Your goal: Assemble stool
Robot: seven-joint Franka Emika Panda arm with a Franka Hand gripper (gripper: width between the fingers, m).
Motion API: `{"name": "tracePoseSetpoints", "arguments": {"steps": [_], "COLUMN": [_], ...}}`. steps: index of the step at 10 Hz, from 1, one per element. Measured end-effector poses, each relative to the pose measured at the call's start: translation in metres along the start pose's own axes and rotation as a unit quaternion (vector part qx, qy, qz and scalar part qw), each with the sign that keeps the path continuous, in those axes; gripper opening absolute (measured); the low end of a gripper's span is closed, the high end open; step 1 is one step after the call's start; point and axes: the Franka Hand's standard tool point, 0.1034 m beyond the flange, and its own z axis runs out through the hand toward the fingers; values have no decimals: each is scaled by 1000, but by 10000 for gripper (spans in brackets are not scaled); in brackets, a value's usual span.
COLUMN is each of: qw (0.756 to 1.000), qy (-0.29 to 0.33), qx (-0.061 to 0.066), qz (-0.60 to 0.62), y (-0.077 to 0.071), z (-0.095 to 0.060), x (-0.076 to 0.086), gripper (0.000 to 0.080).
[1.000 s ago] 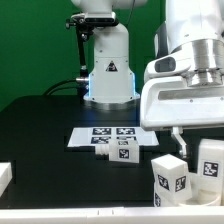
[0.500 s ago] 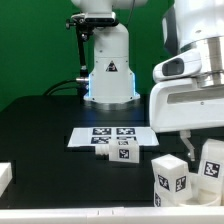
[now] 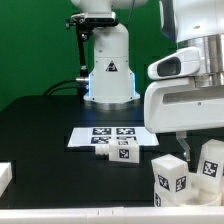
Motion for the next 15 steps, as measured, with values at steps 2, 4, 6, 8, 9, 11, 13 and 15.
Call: {"name": "tracePoseSetpoints", "arguments": {"steps": [2, 4, 6, 8, 9, 11, 13, 15], "qw": [991, 989, 989, 970, 960, 956, 955, 944], "qy": [-32, -33, -33, -63, -62, -48, -48, -48], "qx": [1, 4, 3, -5, -6, -4, -4, -5], "qz": [127, 142, 143, 236, 272, 288, 291, 326], "y": [5, 11, 12, 12, 13, 22, 22, 21], "z": [-4, -2, -2, 1, 1, 3, 3, 3], "x": [-2, -1, -1, -9, -6, -3, -3, -3], "gripper": [649, 649, 649, 649, 649, 649, 523, 330]}}
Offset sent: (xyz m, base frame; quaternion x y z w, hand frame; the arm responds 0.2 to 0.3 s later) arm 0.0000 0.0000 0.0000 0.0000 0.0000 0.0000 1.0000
